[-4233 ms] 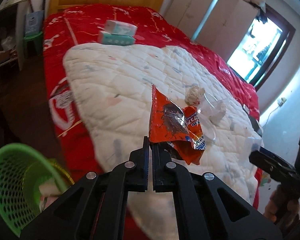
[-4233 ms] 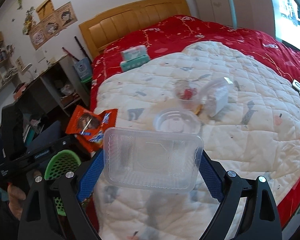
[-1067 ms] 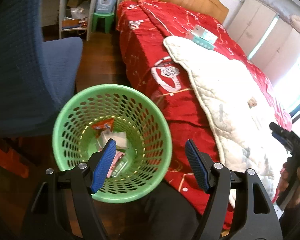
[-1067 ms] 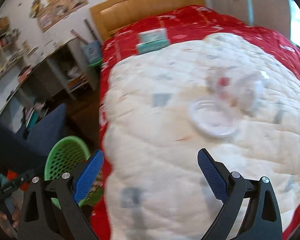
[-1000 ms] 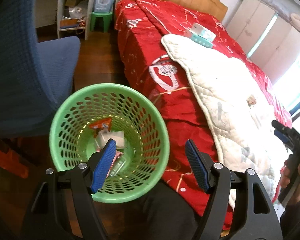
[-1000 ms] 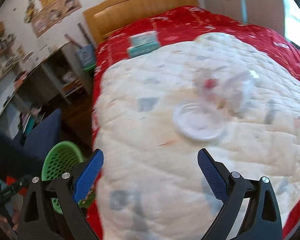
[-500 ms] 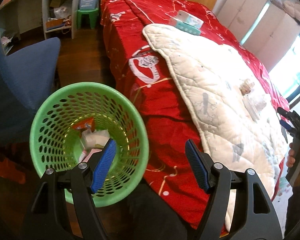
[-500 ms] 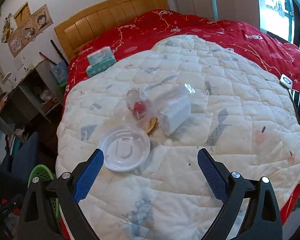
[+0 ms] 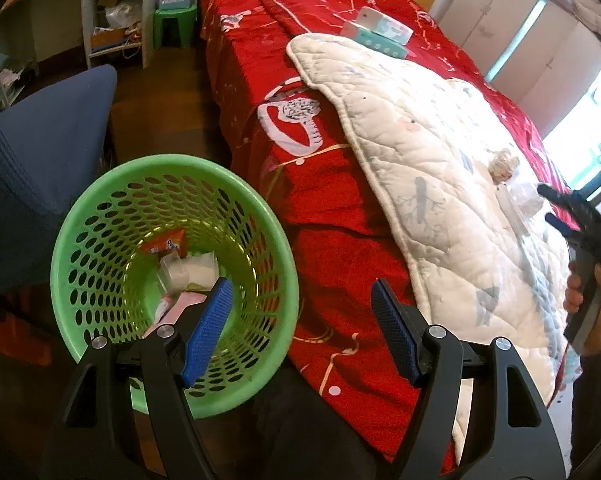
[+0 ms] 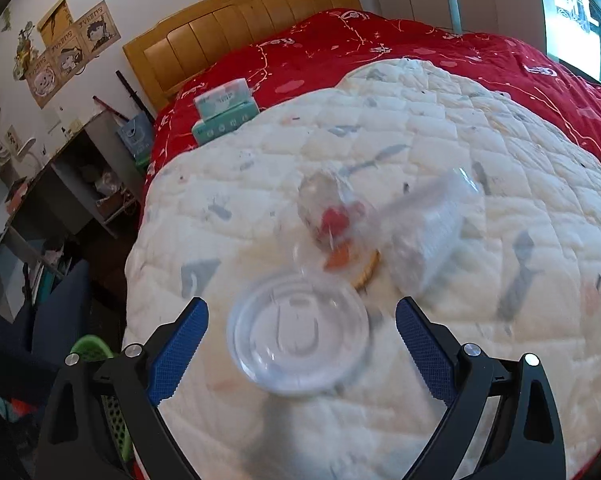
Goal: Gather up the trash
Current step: 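Move both open grippers back over the trash on the quilt, then grasp the clear cup with the right gripper while the left gripper grasps the clear lid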
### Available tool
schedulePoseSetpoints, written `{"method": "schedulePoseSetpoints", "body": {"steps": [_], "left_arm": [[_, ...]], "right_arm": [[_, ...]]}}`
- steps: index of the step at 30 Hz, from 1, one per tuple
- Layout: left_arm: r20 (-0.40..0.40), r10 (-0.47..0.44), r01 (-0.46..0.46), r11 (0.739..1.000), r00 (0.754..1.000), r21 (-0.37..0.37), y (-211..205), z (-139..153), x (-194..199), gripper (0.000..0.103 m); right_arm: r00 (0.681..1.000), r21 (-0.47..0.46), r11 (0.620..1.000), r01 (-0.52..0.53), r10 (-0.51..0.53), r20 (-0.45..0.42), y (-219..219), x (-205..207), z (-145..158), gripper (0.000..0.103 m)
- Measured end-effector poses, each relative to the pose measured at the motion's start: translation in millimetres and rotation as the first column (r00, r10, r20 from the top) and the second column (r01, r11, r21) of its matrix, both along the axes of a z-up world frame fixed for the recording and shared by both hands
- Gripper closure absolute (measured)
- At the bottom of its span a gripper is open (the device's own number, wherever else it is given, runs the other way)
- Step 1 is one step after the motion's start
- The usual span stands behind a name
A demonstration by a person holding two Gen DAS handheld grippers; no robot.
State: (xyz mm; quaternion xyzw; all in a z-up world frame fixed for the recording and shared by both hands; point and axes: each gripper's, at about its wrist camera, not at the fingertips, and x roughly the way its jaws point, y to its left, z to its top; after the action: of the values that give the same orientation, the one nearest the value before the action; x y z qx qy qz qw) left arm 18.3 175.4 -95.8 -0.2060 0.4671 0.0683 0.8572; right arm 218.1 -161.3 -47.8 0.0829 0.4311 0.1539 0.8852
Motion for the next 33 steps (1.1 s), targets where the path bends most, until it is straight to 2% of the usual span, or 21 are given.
{"method": "schedulePoseSetpoints", "body": {"steps": [3, 9, 11, 13, 19, 23, 29, 33], "left_arm": [[-0.004, -0.009, 0.009, 1.0, 1.0, 0.0, -1, -3, 3, 0.032], [-0.002, -0.044, 0.044, 0.999, 0.999, -0.002, -10, -4, 16, 0.032], [-0.001, -0.061, 0.061, 0.998, 0.998, -0.003, -16, -4, 22, 0.032], [0.005, -0.083, 0.083, 0.997, 0.997, -0.002, -24, -2, 27, 0.032], [0.041, -0.168, 0.168, 0.986, 0.985, 0.005, -55, 9, 53, 0.032], [0.07, -0.242, 0.243, 0.97, 0.968, -0.007, -84, 17, 75, 0.032], [0.104, -0.366, 0.371, 0.928, 0.925, -0.025, -137, 24, 111, 0.034], [0.108, -0.421, 0.428, 0.903, 0.9, -0.045, -172, 22, 142, 0.039]], "right_arm": [[1.0, -0.005, 1.0, 0.025, -0.025, -0.018, 5, 19, -3, 0.012], [0.995, -0.019, 0.997, 0.079, -0.08, -0.062, 7, 45, -11, 0.02], [0.993, -0.02, 0.996, 0.09, -0.091, -0.078, 7, 51, -14, 0.034], [0.992, -0.024, 0.996, 0.091, -0.093, -0.088, 6, 52, -17, 0.043], [0.997, 0.005, 0.998, 0.059, -0.059, -0.056, -2, 33, -4, 0.043], [0.999, 0.01, 1.0, 0.024, -0.024, -0.031, -12, 10, 11, 0.044], [1.0, -0.004, 1.0, 0.012, -0.012, 0.007, -39, -25, 29, 0.044], [0.999, -0.009, 1.0, 0.028, -0.028, 0.018, -60, -44, 33, 0.044]]}}
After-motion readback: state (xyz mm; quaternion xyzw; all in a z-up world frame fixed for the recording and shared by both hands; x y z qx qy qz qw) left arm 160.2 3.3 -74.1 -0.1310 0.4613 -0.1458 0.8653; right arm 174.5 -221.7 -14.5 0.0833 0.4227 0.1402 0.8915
